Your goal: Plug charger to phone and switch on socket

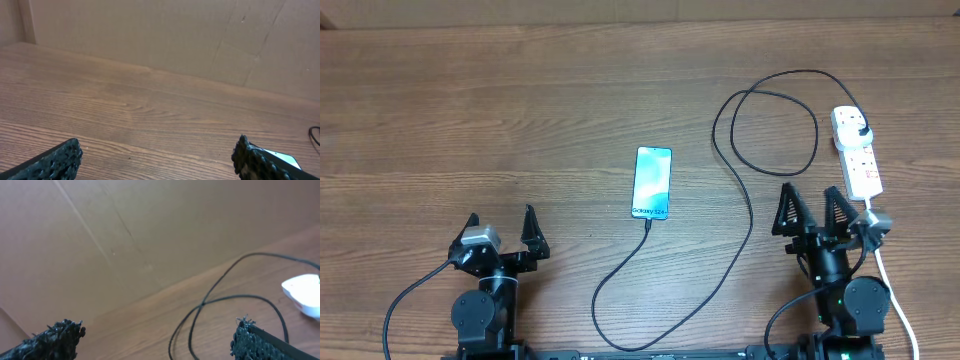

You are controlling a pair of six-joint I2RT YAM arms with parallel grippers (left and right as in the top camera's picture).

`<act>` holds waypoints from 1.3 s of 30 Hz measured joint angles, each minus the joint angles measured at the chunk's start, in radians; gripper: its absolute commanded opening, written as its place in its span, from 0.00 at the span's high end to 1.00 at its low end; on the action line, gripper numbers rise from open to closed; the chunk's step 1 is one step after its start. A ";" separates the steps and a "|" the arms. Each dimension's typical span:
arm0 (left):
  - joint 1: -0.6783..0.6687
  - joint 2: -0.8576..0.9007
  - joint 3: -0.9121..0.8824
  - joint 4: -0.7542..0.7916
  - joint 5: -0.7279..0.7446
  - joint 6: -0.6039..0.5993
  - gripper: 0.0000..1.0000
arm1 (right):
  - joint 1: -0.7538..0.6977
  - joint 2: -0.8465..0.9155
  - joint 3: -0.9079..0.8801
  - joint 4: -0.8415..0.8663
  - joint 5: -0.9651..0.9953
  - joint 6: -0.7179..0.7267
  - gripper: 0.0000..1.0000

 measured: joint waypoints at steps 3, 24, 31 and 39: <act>0.000 0.000 0.000 0.000 0.000 0.000 0.00 | 0.001 -0.057 -0.030 -0.093 0.008 0.000 0.00; 0.000 0.000 0.000 0.000 0.000 0.000 0.00 | 0.006 -0.158 -0.032 -0.209 0.026 -0.023 0.00; 0.000 0.000 0.000 0.000 0.000 0.000 0.00 | 0.006 -0.161 -0.032 -0.209 0.026 -0.023 0.00; 0.000 0.000 0.000 0.000 0.000 0.000 0.00 | 0.006 -0.161 -0.032 -0.209 0.026 -0.023 0.00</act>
